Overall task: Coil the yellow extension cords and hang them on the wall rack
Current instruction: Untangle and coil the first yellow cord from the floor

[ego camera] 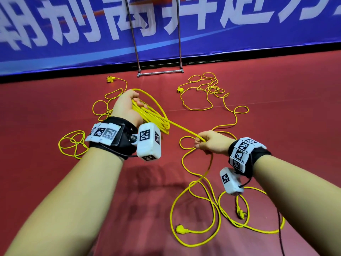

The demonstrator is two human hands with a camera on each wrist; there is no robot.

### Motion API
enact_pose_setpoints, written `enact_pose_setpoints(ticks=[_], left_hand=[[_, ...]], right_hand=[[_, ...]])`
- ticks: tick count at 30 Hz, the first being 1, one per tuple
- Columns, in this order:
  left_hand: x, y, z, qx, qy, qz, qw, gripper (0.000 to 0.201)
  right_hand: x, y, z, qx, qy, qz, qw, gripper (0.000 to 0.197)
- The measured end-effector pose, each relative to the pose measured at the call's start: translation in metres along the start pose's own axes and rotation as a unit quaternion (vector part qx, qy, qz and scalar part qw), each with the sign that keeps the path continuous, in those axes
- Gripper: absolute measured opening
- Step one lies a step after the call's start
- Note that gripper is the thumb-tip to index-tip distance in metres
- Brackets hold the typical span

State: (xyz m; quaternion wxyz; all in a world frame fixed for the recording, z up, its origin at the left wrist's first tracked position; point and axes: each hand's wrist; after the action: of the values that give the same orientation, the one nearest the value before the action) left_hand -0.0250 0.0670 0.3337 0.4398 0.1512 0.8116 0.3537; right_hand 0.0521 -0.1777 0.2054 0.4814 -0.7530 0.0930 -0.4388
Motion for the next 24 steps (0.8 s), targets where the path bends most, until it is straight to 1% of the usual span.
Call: enact_pose_setpoints(ticks=[3, 6, 8, 10, 12, 14, 16, 18, 19, 21, 23, 24], left_hand=[[0.002, 0.015, -0.005, -0.013, -0.007, -0.013, 1.000, 0.036], [0.005, 0.028, -0.007, -0.034, -0.011, -0.024, 0.999, 0.037], [0.007, 0.032, -0.006, -0.043, -0.017, -0.026, 0.999, 0.037], [0.009, 0.032, -0.004, -0.046, -0.019, -0.006, 0.999, 0.036], [0.010, 0.030, -0.002, -0.041, -0.022, 0.016, 0.999, 0.035], [0.010, 0.026, -0.001, -0.033, -0.028, 0.035, 0.998, 0.034], [0.009, 0.021, 0.000, -0.028, -0.030, 0.051, 0.998, 0.031], [0.007, 0.017, 0.001, -0.024, -0.028, 0.075, 0.997, 0.029], [0.006, 0.015, 0.002, -0.025, -0.024, 0.087, 0.996, 0.028], [0.004, 0.012, 0.004, -0.032, -0.007, 0.104, 0.994, 0.028], [0.004, 0.009, 0.006, -0.050, 0.015, 0.115, 0.992, 0.027], [0.005, 0.007, 0.007, -0.063, 0.030, 0.116, 0.991, 0.027]], right_hand=[[0.005, 0.026, -0.003, -0.039, 0.021, -0.098, 0.994, 0.018], [0.011, 0.056, -0.014, -0.095, 0.043, -0.128, 0.986, 0.016], [0.013, 0.070, -0.021, -0.133, 0.036, -0.134, 0.981, 0.025], [0.014, 0.073, -0.025, -0.152, 0.038, -0.156, 0.975, 0.033], [0.015, 0.065, -0.024, -0.153, 0.081, -0.196, 0.965, 0.033], [0.018, 0.052, -0.021, -0.138, 0.121, -0.228, 0.956, 0.039], [0.020, 0.041, -0.016, -0.117, 0.135, -0.225, 0.958, 0.047], [0.020, 0.030, -0.012, -0.094, 0.146, -0.217, 0.961, 0.044], [0.019, 0.025, -0.011, -0.085, 0.155, -0.222, 0.959, 0.041], [0.017, 0.017, -0.011, -0.078, 0.179, -0.242, 0.950, 0.046], [0.018, 0.015, -0.012, -0.090, 0.196, -0.253, 0.943, 0.051], [0.020, 0.016, -0.013, -0.099, 0.196, -0.254, 0.942, 0.050]])
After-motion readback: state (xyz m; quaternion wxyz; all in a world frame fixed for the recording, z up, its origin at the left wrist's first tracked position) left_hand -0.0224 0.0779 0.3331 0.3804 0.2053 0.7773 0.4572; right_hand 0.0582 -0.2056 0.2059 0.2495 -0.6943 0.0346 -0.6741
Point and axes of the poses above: each hand's wrist, its own z-axis towards the middle knuckle, its own x-axis out of the back of the hand, y = z × x, and after that the axes turned 2 degrees about x, right-handed
